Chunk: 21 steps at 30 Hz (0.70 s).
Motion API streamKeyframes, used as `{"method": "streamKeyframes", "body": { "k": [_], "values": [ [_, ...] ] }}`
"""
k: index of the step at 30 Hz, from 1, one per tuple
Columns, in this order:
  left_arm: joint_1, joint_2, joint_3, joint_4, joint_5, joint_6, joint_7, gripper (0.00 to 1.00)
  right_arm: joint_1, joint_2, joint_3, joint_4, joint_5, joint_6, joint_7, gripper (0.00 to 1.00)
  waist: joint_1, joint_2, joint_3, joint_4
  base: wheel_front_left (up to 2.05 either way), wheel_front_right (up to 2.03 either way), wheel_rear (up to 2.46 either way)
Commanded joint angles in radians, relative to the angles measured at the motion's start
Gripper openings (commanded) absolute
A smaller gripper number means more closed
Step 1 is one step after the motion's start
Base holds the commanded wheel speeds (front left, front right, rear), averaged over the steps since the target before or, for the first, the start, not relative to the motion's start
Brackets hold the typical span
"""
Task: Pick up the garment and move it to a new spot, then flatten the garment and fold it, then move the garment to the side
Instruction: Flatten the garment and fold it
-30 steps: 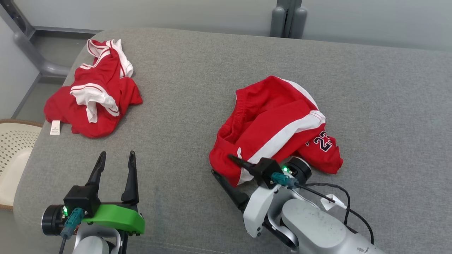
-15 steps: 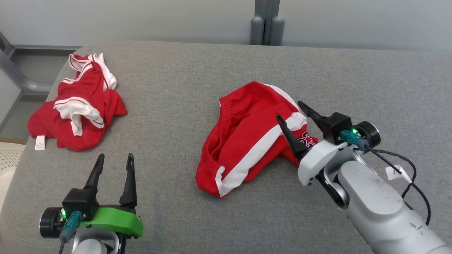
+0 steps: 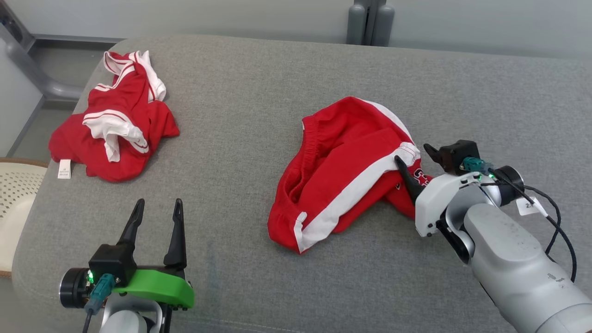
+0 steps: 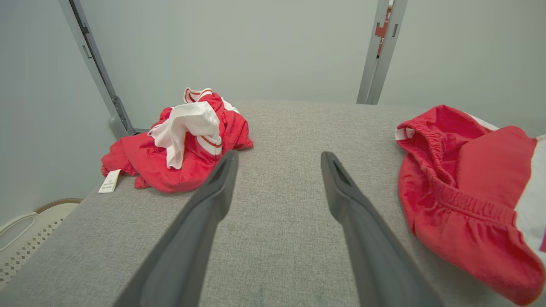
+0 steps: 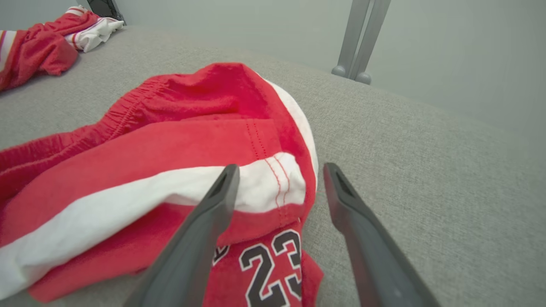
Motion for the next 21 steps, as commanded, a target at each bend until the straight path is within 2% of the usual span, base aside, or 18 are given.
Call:
{"method": "streamKeyframes", "body": {
  "k": [1,2,3,4,12,15,21],
  "values": [
    [-0.018,-0.006,-0.002,0.003,0.002,-0.008,-0.003,1.0,-0.014,-0.005,0.015,0.018,0.023,0.0,0.014,1.0,0.0,0.0,0.015,0.015,0.0,0.0,0.0],
    [-0.021,-0.008,-0.004,0.004,0.003,-0.009,-0.003,1.0,-0.021,-0.003,0.027,0.026,0.043,0.0,0.022,1.0,0.0,0.0,0.019,0.019,0.0,0.0,0.0],
    [-0.022,-0.01,-0.004,0.005,0.004,-0.009,-0.003,1.0,-0.025,0.0,0.038,0.028,0.059,0.0,0.027,0.39,0.0,0.0,0.021,0.021,0.0,0.0,0.0],
    [-0.023,-0.011,-0.004,0.007,0.005,-0.008,-0.003,1.0,-0.031,-0.004,0.051,0.031,0.076,0.0,0.029,0.0,0.0,0.0,0.022,0.024,0.0,0.0,0.0],
    [-0.003,-0.014,0.022,0.012,0.009,-0.004,-0.003,1.0,-0.077,-0.044,0.094,0.017,0.104,0.0,-0.059,0.0,0.0,0.0,0.001,-0.014,0.0,0.0,0.0],
    [0.006,-0.013,0.028,0.008,0.013,-0.006,-0.003,1.0,-0.074,-0.058,0.069,-0.017,0.09,0.0,-0.067,0.0,0.0,0.0,-0.013,-0.041,0.0,0.0,0.0],
    [0.02,-0.011,0.038,0.003,0.018,-0.007,-0.003,1.0,0.058,-0.096,-0.058,-0.212,0.03,0.0,-0.066,0.0,0.0,0.0,-0.031,-0.096,0.0,0.0,0.0]
  ]
}}
